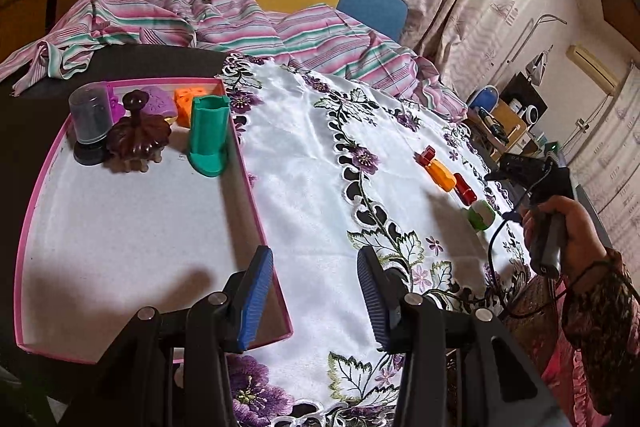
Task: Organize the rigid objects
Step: 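Move the right gripper to the green-and-white plug and grasp it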
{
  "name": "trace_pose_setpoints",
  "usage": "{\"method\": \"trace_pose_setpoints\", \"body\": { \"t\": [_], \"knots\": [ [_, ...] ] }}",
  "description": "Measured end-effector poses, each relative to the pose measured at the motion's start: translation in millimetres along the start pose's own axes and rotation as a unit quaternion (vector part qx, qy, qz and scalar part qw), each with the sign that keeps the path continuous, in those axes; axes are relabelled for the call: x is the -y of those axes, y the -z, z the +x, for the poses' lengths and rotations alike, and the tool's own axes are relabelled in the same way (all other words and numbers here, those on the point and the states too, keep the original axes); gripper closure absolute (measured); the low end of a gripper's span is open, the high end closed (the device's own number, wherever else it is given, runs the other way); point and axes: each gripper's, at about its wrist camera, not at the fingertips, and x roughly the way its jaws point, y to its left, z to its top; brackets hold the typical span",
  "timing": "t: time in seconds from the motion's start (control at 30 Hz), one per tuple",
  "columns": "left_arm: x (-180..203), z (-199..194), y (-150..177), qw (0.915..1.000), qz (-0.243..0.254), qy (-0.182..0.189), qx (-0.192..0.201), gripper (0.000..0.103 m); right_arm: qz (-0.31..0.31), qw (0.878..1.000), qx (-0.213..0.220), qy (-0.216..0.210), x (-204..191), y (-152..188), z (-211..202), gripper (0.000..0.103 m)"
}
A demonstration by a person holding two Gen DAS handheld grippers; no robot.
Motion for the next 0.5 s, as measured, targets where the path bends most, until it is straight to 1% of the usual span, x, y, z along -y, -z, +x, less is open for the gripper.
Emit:
{"method": "trace_pose_setpoints", "body": {
  "t": [0.07,0.13,0.2,0.23,0.3,0.37,0.43,0.5],
  "knots": [
    [0,-1,0,1.0,0.001,-0.001,0.001,0.059,0.02,0.999,-0.033,-0.01,5,-2,11,0.021],
    [-1,-1,0,1.0,-0.002,0.0,0.001,0.059,0.022,0.998,-0.064,-0.008,3,2,22,0.023],
    [-3,-2,1,1.0,-0.005,0.0,0.002,0.059,0.018,0.997,-0.076,-0.01,0,6,26,0.027],
    [-4,-2,1,1.0,-0.007,0.0,0.002,0.059,0.007,0.997,-0.081,-0.011,-3,6,29,0.03],
    [-5,-2,2,1.0,-0.009,0.001,0.002,0.059,-0.003,0.995,-0.098,-0.015,-6,8,38,0.041],
    [-6,-3,3,0.9999,-0.011,0.0,0.003,0.059,-0.007,0.992,-0.12,-0.03,-9,14,47,0.044],
    [-7,-4,3,0.9999,-0.013,0.0,0.004,0.059,-0.029,0.993,-0.108,-0.032,-16,19,44,0.047],
    [-8,-5,3,0.9998,-0.016,0.0,0.006,0.059,-0.055,0.99,-0.116,-0.06,-26,28,44,0.047]
  ]
}}
